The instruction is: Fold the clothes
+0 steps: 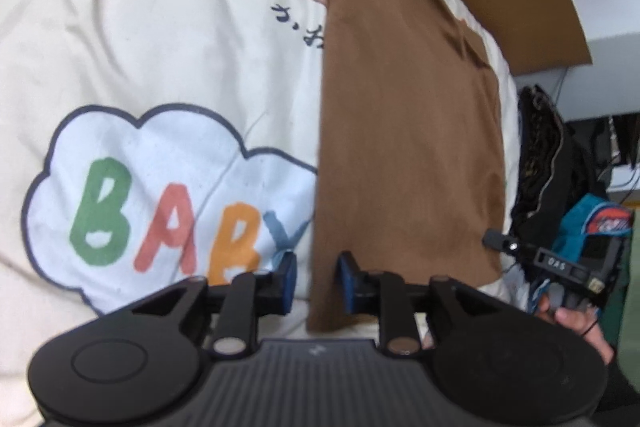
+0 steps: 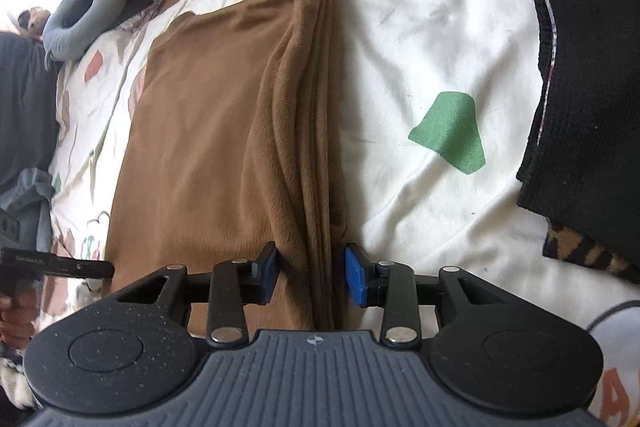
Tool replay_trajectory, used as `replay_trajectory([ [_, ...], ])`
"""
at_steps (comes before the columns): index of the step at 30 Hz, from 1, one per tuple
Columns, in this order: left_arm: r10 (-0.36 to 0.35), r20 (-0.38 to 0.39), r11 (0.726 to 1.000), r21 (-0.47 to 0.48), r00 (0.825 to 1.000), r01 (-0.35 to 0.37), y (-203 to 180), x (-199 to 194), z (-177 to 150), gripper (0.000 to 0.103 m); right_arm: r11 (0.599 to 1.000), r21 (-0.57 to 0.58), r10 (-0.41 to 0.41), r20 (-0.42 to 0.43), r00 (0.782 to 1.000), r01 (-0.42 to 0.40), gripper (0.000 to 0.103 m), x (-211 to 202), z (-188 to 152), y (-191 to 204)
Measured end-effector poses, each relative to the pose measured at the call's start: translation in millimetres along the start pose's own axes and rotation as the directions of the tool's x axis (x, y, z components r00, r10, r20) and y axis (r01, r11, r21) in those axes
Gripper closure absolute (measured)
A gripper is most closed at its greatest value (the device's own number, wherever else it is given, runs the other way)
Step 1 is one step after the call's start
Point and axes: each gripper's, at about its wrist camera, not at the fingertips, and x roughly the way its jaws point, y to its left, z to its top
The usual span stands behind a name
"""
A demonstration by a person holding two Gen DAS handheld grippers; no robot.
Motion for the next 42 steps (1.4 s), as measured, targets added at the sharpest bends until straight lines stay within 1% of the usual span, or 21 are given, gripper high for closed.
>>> replay_trajectory([
  [5,-0.109,-0.01,0.993,-0.039,0.994,0.109,10,10,2,0.075,0.994,0.067,0.083,-0.03,0.996,-0.081,0.059,11,4,-14],
  [7,-0.153,-0.023,0.987,-0.061,0.988,0.152,14,15,1,0.075,0.982,0.141,0.134,-0.034,0.99,-0.128,0.06,12,4,-25],
  [9,-0.187,-0.032,0.979,-0.082,0.982,0.184,19,20,0,0.075,0.967,0.198,0.174,-0.041,0.984,-0.163,0.063,14,4,-34],
  [12,-0.239,-0.02,0.963,-0.132,0.971,0.235,29,22,1,0.075,0.966,0.193,0.188,-0.05,0.981,-0.175,0.065,16,4,-37],
  [13,-0.255,-0.011,0.956,-0.152,0.967,0.25,32,22,1,0.075,0.964,0.196,0.194,-0.05,0.98,-0.181,0.074,16,4,-38],
  [14,-0.269,0.0,0.949,-0.171,0.963,0.265,36,22,2,0.075,0.961,0.202,0.202,-0.049,0.978,-0.188,0.077,16,4,-38],
  [15,-0.282,0.008,0.942,-0.186,0.959,0.278,39,22,3,0.075,0.958,0.209,0.209,-0.049,0.977,-0.195,0.082,16,4,-39],
  [16,-0.291,0.014,0.937,-0.197,0.956,0.288,42,22,3,0.075,0.955,0.215,0.218,-0.046,0.975,-0.203,0.085,16,4,-40],
  [19,-0.317,0.028,0.923,-0.219,0.948,0.315,47,22,2,0.075,0.934,0.259,0.262,-0.028,0.965,-0.246,0.088,15,3,-46],
  [20,-0.322,0.03,0.921,-0.22,0.946,0.32,46,25,0,0.075,0.923,0.281,0.279,-0.02,0.96,-0.263,0.089,15,2,-50],
  [22,-0.326,0.027,0.921,-0.218,0.945,0.324,41,32,-5,0.082,0.901,0.324,0.307,-0.004,0.952,-0.289,0.089,16,-1,-59],
  [23,-0.327,0.025,0.92,-0.22,0.945,0.324,41,33,-5,0.095,0.892,0.34,0.316,0.003,0.949,-0.298,0.089,17,-2,-62],
  [25,-0.351,0.029,0.903,-0.256,0.936,0.346,44,30,-7,0.097,0.88,0.359,0.33,0.012,0.944,-0.312,0.09,16,-4,-64],
  [26,-0.355,0.032,0.9,-0.259,0.934,0.351,43,27,-7,0.097,0.875,0.363,0.338,0.016,0.941,-0.321,0.09,15,-5,-64],
  [29,-0.333,0.021,0.919,-0.218,0.943,0.33,31,15,-4,0.097,0.862,0.369,0.367,0.021,0.93,-0.348,0.09,11,-5,-60],
  [35,-0.286,-0.001,0.943,-0.176,0.958,0.281,16,-15,-5,0.098,0.827,0.4,0.424,0.016,0.905,-0.395,0.09,4,-11,-54],
  [38,-0.262,-0.011,0.951,-0.169,0.965,0.257,16,-23,-11,0.098,0.824,0.402,0.435,0.0,0.9,-0.399,0.091,0,-17,-49],
  [42,-0.245,-0.026,0.957,-0.167,0.969,0.237,13,-29,-24,0.098,0.829,0.394,0.444,-0.033,0.895,-0.397,0.091,-6,-26,-44],
])
